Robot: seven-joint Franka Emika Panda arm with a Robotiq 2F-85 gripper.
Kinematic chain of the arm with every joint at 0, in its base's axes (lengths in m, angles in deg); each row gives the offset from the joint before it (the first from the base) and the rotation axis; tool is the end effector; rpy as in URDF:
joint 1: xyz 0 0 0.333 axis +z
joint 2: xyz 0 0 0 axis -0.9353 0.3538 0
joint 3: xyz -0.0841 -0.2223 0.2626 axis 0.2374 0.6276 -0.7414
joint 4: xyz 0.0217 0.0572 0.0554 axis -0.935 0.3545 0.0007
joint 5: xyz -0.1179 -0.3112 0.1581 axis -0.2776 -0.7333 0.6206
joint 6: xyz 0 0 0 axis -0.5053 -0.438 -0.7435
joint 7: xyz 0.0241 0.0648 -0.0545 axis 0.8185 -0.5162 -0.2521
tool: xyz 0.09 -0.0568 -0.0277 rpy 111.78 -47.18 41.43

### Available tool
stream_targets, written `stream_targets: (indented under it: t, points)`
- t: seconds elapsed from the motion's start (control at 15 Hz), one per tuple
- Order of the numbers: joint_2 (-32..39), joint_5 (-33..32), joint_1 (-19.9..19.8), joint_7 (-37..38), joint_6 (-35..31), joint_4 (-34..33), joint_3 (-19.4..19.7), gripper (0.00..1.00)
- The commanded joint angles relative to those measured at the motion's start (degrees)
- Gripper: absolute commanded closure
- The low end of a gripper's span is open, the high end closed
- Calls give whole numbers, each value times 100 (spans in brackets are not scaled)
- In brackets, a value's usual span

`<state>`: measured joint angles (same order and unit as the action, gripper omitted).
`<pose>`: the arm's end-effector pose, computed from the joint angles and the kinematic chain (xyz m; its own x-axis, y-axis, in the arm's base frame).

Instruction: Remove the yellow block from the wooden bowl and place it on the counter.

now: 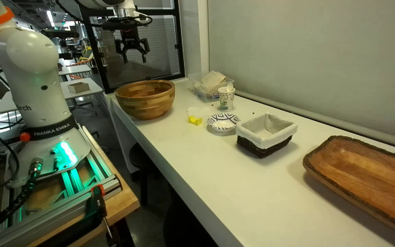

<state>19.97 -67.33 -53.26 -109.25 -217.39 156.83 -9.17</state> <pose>0.3395 0.1645 0.4449 0.7401 0.6714 0.0383 0.6714 -0.7409 0.0140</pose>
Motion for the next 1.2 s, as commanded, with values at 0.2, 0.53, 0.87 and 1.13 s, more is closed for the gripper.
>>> stream_targets:
  t: [0.2,0.53,0.87,1.13]
  points:
    - [35,-113,47,-128,-98,116,54,0]
    - [102,-406,45,-130,-610,227,-86,0]
    - [493,-640,149,-300,-1525,435,-137,0]
    - [992,-783,126,-502,-2331,686,-75,0]
